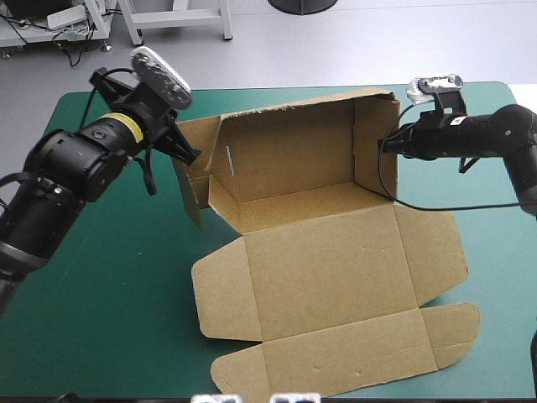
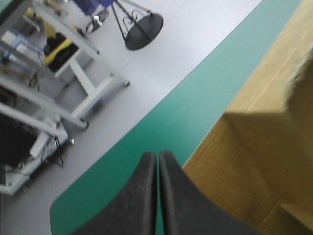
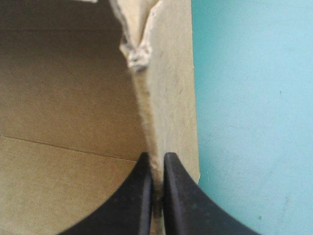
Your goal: Fold the box
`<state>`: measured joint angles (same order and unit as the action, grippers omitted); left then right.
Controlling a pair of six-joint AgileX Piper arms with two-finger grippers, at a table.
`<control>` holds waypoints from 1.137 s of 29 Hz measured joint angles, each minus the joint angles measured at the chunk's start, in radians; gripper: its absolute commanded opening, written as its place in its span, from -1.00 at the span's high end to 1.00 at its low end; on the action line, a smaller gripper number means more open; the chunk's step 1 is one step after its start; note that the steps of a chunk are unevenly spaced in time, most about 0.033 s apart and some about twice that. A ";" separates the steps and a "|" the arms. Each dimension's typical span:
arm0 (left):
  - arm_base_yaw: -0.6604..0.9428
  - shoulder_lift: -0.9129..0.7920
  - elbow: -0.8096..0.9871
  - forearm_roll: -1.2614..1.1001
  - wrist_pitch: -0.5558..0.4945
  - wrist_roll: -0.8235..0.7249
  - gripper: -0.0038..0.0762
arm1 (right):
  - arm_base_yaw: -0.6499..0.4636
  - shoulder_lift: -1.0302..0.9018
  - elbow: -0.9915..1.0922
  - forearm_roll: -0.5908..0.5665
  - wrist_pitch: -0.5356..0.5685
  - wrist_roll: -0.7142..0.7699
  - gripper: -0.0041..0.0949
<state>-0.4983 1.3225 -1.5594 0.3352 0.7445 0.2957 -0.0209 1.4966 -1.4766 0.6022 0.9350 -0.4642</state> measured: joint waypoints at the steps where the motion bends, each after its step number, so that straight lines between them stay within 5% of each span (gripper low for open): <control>1: 0.038 0.000 0.000 -0.031 0.012 -0.002 0.91 | 0.000 0.025 -0.043 -0.015 0.035 0.029 0.92; 10: 0.440 0.000 0.000 -0.405 0.206 0.113 0.91 | 0.004 0.311 -0.382 -0.067 0.302 0.236 0.91; 20: 0.768 0.000 0.000 -0.719 0.413 0.192 0.91 | 0.076 0.484 -0.458 -0.188 0.278 0.344 0.91; 29: 0.790 -0.001 0.000 -0.751 0.436 0.204 0.91 | 0.141 0.528 -0.480 -0.292 0.190 0.304 0.91; 33: 0.790 -0.001 0.000 -0.755 0.436 0.205 0.91 | 0.161 0.552 -0.485 -0.360 0.161 0.299 0.75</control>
<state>0.2913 1.3215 -1.5594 -0.4195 1.1800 0.5005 0.1403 2.0487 -1.9620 0.2422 1.0958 -0.1655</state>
